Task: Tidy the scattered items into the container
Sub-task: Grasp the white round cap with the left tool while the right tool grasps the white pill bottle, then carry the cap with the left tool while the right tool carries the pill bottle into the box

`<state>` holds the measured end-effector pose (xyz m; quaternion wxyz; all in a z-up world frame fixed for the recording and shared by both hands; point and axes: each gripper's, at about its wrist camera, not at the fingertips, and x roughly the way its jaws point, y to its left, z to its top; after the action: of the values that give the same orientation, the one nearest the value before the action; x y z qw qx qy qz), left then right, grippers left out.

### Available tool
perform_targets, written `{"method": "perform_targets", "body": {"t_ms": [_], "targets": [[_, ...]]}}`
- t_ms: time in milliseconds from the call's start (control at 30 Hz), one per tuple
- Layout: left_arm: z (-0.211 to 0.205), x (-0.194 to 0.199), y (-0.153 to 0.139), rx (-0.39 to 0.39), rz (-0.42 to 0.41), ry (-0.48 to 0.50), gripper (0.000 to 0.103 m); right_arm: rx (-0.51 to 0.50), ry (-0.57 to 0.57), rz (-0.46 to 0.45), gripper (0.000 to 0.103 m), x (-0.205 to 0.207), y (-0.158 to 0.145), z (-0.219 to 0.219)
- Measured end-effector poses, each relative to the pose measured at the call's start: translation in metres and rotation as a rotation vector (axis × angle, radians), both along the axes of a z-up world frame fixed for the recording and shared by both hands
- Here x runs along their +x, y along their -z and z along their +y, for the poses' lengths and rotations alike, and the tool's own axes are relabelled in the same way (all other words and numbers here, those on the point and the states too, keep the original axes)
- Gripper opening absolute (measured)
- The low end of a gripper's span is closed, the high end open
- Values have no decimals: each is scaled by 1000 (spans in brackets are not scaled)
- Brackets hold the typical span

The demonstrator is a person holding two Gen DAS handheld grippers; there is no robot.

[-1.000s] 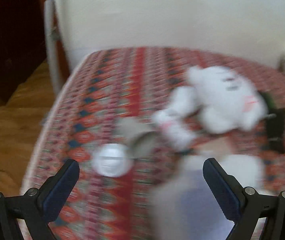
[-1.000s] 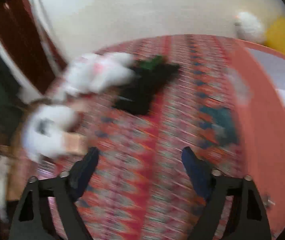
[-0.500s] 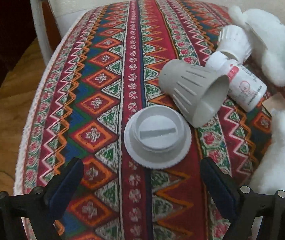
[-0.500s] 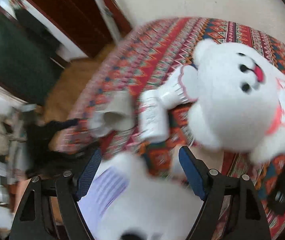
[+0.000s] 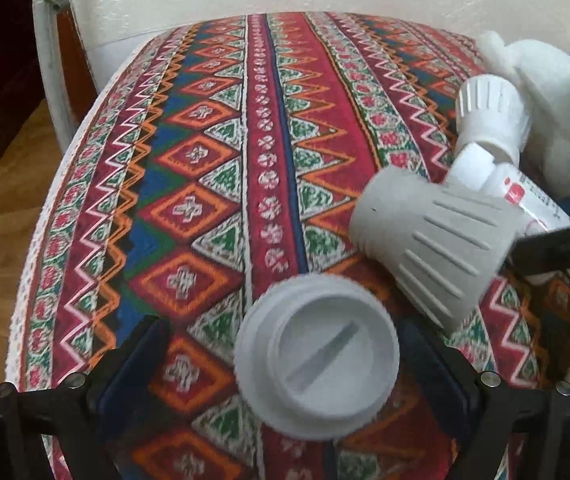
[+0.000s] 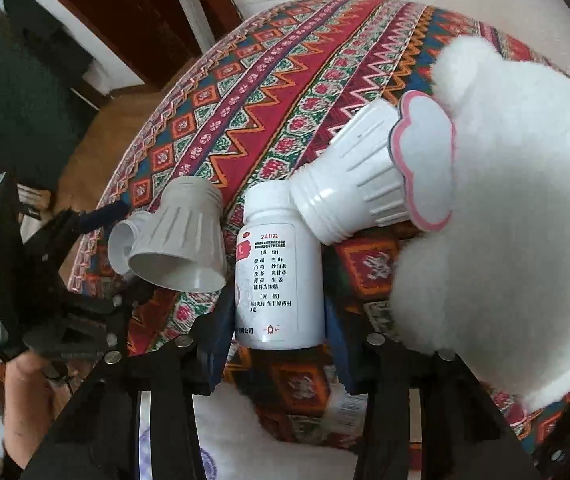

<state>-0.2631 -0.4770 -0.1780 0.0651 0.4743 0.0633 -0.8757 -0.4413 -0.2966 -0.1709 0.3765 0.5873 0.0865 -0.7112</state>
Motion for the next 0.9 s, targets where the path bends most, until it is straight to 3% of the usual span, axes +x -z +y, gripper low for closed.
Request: {"method": "perform_targets", "body": {"t_ms": [100, 300, 533, 767, 900], "targets": [[1, 6, -4, 23, 19, -15, 63, -19, 5, 19, 45, 6, -7, 14], [17, 47, -30, 53, 47, -36, 63, -142, 48, 18, 45, 26, -39, 71], [59, 98, -69, 30, 103, -25, 63, -317, 121, 13, 45, 66, -85, 151], [134, 132, -111, -6, 158, 65, 63, -429, 156, 35, 45, 125, -123, 241], [179, 131, -131, -38, 159, 149, 63, -476, 186, 58, 45, 158, -139, 298]]}}
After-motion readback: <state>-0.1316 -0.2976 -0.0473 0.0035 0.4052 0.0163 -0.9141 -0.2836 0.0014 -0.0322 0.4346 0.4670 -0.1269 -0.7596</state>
